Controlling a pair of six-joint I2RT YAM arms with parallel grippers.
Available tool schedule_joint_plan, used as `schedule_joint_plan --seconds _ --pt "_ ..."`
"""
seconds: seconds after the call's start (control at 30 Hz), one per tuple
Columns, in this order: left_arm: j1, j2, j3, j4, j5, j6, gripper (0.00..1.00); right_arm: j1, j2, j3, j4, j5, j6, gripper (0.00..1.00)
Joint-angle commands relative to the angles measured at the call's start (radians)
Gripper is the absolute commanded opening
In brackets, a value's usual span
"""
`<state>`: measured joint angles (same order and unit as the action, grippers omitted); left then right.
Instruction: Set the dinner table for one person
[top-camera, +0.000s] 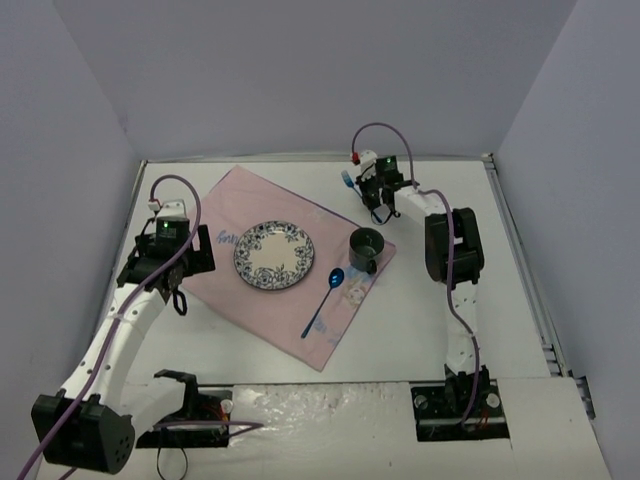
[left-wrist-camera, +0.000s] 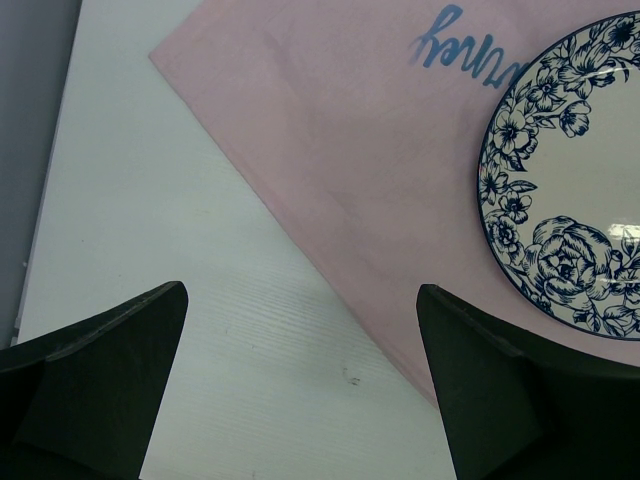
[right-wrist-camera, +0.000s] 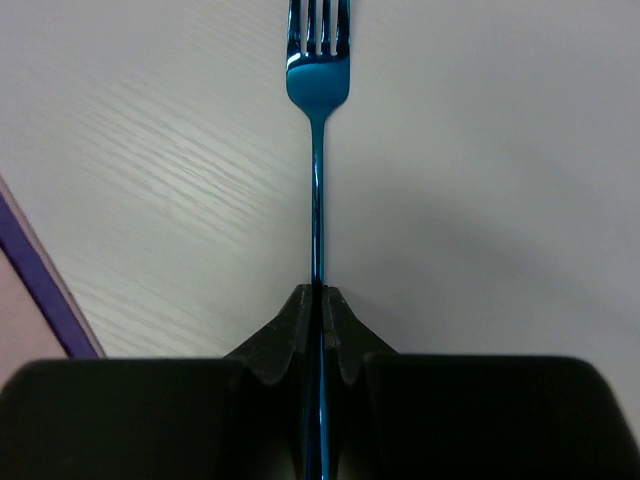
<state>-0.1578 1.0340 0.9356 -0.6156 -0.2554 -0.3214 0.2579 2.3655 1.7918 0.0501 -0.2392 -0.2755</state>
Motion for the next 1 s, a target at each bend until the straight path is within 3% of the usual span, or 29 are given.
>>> schedule_joint_plan --seconds 0.0,0.33,0.6,0.97 --pt "-0.002 -0.017 0.021 0.037 -0.011 0.010 0.97 -0.083 -0.136 -0.144 0.033 0.125 0.162 0.00" --pt "-0.002 -0.025 0.020 0.042 0.007 0.004 0.97 -0.105 -0.413 -0.514 0.184 0.321 0.340 0.00" --pt "-0.003 -0.022 0.019 0.046 0.017 -0.005 0.97 -0.101 -0.578 -0.737 0.203 0.475 0.513 0.00" --pt "-0.003 -0.022 0.017 0.048 0.025 -0.008 0.97 -0.058 -0.778 -0.929 0.235 0.491 0.593 0.00"
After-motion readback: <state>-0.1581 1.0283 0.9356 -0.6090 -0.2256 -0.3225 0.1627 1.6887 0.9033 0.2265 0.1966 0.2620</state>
